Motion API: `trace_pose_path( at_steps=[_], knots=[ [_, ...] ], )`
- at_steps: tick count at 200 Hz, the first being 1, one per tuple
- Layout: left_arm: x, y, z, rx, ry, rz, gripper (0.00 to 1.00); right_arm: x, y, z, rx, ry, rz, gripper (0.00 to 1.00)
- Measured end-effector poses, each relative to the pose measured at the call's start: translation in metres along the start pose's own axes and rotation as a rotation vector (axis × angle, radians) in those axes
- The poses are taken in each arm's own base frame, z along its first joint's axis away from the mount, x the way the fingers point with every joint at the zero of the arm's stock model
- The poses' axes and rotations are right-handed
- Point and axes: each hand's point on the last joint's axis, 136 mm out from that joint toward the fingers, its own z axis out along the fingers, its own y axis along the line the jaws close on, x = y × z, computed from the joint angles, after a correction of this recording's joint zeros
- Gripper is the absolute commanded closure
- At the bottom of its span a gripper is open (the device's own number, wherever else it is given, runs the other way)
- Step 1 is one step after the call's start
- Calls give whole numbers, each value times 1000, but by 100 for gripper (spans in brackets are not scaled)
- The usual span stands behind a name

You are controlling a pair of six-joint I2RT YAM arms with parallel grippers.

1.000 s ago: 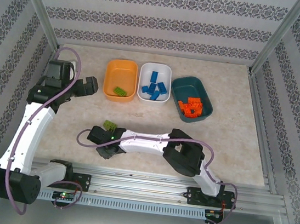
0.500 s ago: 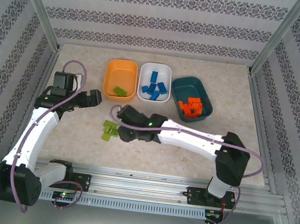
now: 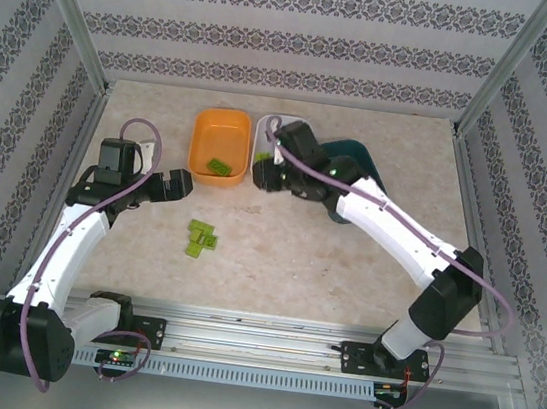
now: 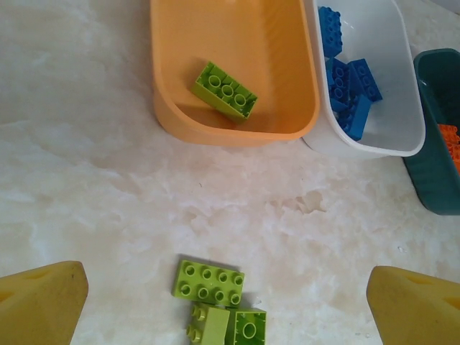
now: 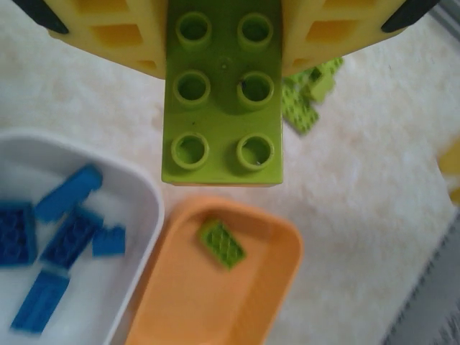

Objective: Sort the legos into containers by color

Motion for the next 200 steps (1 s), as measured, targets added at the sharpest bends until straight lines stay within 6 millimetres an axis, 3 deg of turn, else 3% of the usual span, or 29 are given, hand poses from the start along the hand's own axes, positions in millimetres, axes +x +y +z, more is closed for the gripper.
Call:
trace_pose_path(
  at_steps=[33, 75, 128, 143, 184, 200],
  knots=[
    [1, 1, 3, -2, 10, -2, 0, -53, -4, 24, -41, -40, 46, 68],
    [3, 2, 6, -30, 15, 30, 0, -81, -1, 96, -76, 0, 61, 68],
    [9, -3, 12, -47, 36, 93, 0, -72, -3, 175, -101, 82, 91, 67],
    [10, -3, 13, -50, 39, 100, 0, -64, -9, 192, -103, 107, 114, 61],
    [20, -9, 22, -50, 81, 134, 1, -44, -18, 213, -95, 167, 161, 37],
    [23, -9, 25, -54, 95, 145, 1, -46, -18, 212, -99, 163, 164, 34]
  ],
)
